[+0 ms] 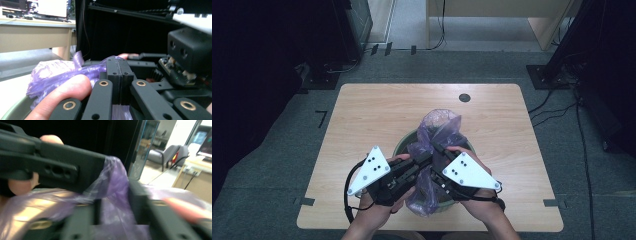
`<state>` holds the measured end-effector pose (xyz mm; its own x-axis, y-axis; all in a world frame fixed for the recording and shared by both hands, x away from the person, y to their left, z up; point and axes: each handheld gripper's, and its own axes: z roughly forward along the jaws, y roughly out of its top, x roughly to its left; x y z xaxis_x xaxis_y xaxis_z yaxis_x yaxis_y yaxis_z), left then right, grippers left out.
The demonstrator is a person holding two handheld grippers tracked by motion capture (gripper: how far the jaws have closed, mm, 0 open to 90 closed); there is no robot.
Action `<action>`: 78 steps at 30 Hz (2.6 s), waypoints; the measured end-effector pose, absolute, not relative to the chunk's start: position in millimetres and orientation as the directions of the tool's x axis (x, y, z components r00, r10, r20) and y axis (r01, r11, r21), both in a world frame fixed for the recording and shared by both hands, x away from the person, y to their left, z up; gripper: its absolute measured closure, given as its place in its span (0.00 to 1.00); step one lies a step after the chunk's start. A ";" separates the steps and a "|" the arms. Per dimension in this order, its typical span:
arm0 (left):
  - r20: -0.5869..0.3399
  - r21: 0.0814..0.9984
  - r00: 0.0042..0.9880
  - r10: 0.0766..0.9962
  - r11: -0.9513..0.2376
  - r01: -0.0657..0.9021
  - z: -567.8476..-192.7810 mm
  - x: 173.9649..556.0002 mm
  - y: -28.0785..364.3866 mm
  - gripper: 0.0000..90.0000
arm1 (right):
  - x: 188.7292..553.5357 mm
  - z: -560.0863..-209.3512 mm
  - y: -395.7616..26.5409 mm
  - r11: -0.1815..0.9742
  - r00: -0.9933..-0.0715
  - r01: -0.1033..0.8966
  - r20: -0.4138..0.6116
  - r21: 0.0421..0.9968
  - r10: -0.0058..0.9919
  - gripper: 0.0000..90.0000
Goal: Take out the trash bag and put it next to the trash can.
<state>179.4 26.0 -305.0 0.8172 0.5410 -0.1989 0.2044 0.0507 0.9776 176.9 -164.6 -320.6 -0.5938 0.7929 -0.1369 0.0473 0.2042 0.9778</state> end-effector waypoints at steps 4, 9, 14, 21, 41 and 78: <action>-0.206 0.977 0.798 0.566 0.074 0.200 -308.3 179.1 35.0 0.98 | 179.4 -319.0 -168.7 0.164 -0.570 0.062 -0.100 0.984 0.816 1.00; -0.193 0.980 0.757 0.624 0.092 0.174 -314.3 180.0 43.6 0.67 | 179.4 -316.9 -171.5 0.158 -0.543 0.058 -0.102 0.986 0.834 1.00; -0.214 0.976 0.685 0.697 0.126 0.176 -321.8 182.6 57.2 0.31 | 181.5 -313.0 -175.6 0.121 -0.505 0.057 -0.076 0.991 0.860 1.00; -0.209 0.977 0.606 0.767 0.141 0.158 -335.9 183.8 79.7 0.19 | 179.7 -304.3 -181.7 0.077 -0.460 0.018 -0.061 0.997 0.886 1.00; -0.141 0.865 0.264 0.954 -0.011 0.502 -462.7 211.6 147.5 0.00 | 178.9 -284.2 -187.9 0.007 -0.395 -0.051 -0.026 0.999 0.918 1.00; 0.005 0.709 0.134 0.991 -0.097 0.698 -519.8 237.5 169.9 0.00 | 177.3 -247.0 -219.5 -0.014 -0.245 -0.192 -0.034 0.981 0.969 1.00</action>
<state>237.5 169.9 -519.8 0.1336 0.9910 0.0045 0.6983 -0.0974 0.7091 177.3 -219.5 -247.0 -0.2449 0.9689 -0.0342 -0.1916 -0.0138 0.9814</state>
